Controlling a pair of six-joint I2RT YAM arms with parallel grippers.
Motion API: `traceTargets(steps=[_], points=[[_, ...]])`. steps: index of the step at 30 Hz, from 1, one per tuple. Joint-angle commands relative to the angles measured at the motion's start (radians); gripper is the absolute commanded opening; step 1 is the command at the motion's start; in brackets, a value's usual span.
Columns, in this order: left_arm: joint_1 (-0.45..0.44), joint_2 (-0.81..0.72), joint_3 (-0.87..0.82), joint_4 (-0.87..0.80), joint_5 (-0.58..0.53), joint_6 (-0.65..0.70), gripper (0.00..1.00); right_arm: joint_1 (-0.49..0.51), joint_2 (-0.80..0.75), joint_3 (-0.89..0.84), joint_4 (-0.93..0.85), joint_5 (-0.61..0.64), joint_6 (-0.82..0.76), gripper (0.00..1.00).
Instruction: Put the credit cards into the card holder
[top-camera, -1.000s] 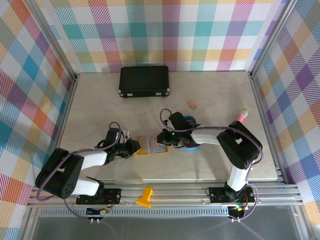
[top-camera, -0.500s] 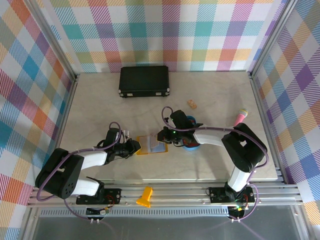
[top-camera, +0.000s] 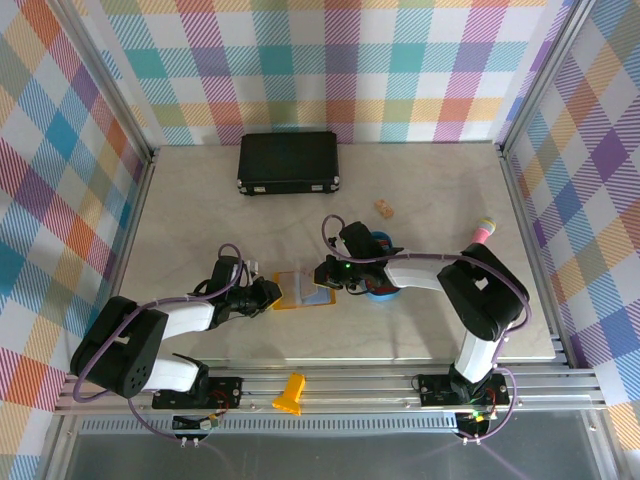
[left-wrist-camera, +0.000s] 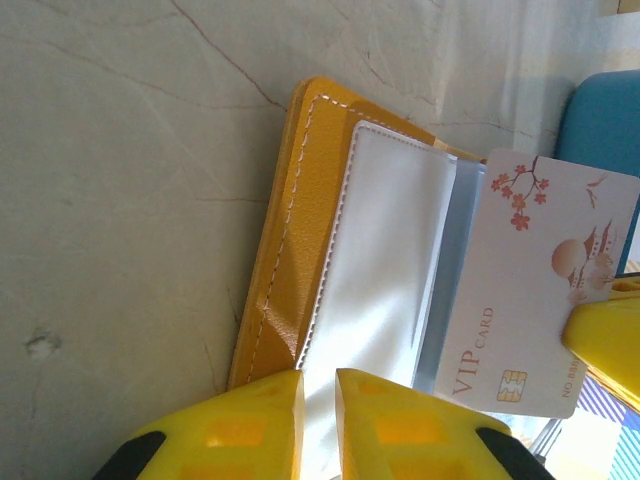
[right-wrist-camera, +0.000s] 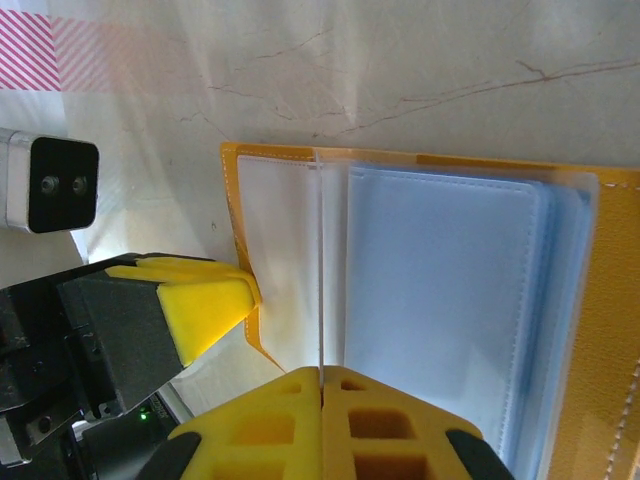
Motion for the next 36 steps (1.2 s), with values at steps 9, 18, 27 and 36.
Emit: traceTargets(steps=[9, 18, 27, 36], points=[[-0.008, 0.028, -0.016, -0.064, -0.051, -0.009, 0.17, -0.004, 0.045, -0.026, 0.044, -0.027, -0.015, 0.00], [-0.008, 0.031, -0.018, -0.060, -0.049, -0.008, 0.17, -0.003, 0.054, -0.049, 0.085, -0.050, 0.028, 0.00], [-0.008, 0.030, -0.021, -0.059, -0.051, -0.009, 0.17, 0.003, 0.056, -0.069, 0.103, -0.058, 0.051, 0.00], [-0.008, 0.039, -0.018, -0.053, -0.049, -0.011, 0.17, 0.009, 0.046, -0.072, 0.109, -0.060, 0.066, 0.00]])
